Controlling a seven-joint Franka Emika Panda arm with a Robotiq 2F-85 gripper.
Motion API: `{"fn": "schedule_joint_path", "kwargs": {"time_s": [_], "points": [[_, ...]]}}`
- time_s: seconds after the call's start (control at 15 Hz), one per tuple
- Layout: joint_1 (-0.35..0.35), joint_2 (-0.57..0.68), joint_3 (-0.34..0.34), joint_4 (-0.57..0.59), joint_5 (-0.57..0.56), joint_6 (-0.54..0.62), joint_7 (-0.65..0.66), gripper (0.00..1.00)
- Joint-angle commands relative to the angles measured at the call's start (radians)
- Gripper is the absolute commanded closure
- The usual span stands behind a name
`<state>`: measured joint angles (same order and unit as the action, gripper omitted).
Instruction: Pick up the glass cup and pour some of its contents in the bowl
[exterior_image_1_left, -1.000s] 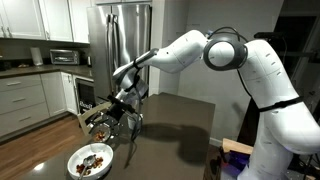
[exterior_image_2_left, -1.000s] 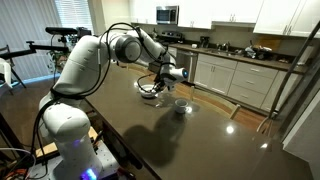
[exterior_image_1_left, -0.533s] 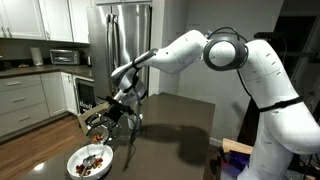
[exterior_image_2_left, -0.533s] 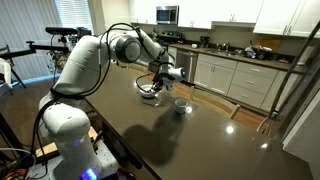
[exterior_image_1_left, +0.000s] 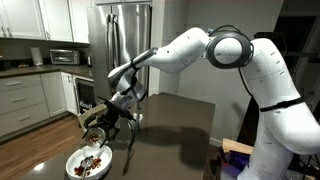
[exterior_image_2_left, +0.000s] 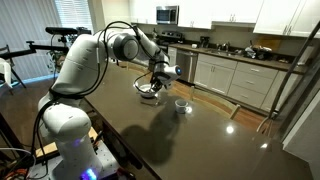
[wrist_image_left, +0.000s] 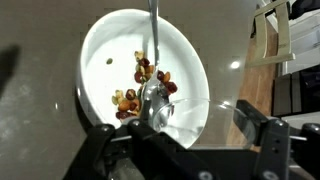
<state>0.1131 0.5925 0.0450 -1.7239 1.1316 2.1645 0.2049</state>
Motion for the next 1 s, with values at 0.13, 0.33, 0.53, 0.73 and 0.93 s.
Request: {"fn": "schedule_joint_path", "kwargs": {"time_s": [0.13,0.33,0.53,0.73,0.93], "points": [[0.002,-0.105,0.046,-0.140,0.049,0.157,-0.167,0.41],[0.002,-0.137,0.064,-0.186,0.053,0.184,-0.196,0.41],[0.001,-0.097,0.057,-0.145,0.018,0.136,-0.151,0.16],[0.003,-0.108,0.058,-0.155,0.020,0.132,-0.155,0.41],[0.011,-0.120,0.067,-0.165,0.039,0.171,-0.195,0.41]]}}
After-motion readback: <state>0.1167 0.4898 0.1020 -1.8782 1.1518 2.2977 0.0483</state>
